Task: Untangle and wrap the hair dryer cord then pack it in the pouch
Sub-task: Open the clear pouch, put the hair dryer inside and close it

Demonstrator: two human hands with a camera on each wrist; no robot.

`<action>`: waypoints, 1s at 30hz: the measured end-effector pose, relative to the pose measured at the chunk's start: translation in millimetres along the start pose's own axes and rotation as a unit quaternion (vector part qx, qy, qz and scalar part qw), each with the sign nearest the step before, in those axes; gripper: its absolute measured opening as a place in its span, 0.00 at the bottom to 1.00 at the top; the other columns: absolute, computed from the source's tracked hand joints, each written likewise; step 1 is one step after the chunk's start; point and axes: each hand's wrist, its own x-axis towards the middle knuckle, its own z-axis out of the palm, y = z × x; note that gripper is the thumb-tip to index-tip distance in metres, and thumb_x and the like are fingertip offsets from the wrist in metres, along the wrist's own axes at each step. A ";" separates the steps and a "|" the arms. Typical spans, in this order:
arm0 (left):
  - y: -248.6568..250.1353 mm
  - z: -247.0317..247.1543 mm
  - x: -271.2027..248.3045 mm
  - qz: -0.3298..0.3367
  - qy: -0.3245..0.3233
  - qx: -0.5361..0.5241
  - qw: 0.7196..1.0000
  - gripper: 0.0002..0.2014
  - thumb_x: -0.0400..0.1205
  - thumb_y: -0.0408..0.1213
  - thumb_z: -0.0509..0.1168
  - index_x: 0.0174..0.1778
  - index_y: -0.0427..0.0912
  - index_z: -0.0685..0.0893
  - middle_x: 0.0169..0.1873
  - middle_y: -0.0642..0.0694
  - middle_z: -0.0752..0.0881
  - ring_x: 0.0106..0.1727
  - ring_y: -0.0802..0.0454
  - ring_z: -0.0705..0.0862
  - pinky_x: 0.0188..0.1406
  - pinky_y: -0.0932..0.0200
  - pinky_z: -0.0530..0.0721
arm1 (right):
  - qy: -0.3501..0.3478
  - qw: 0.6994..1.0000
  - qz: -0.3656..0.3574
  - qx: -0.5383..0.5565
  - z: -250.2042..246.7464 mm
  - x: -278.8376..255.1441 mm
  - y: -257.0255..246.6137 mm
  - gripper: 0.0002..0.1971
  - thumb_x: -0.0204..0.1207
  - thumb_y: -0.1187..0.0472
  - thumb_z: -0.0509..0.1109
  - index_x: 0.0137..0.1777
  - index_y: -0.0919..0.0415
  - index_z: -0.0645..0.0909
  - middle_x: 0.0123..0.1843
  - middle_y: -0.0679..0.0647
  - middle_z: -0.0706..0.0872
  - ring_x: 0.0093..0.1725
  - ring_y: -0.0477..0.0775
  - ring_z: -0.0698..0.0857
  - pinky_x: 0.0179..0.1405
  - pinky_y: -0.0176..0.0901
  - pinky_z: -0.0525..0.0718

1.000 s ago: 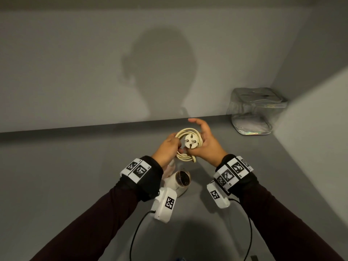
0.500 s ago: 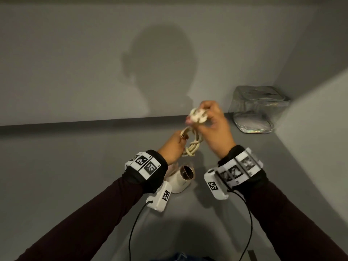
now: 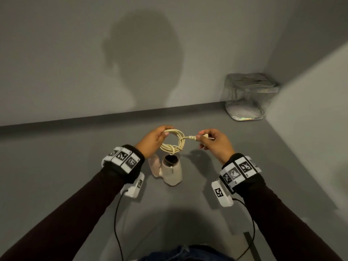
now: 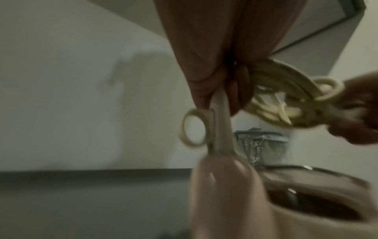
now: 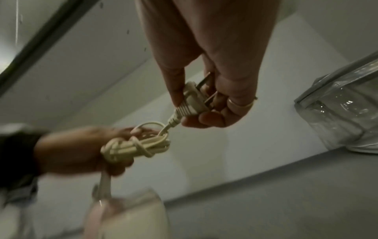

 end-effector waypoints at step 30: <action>-22.4 166.6 54.1 -0.202 -0.337 0.033 0.919 0.15 0.85 0.38 0.50 0.66 0.38 0.67 0.43 0.39 0.77 0.32 0.52 0.74 0.30 0.58 0.76 | -0.199 0.826 0.337 -0.406 -63.8 -212.8 244.0 0.25 0.79 0.49 0.59 0.20 0.54 0.65 0.22 0.49 0.70 0.22 0.42 0.68 0.25 0.30 0.67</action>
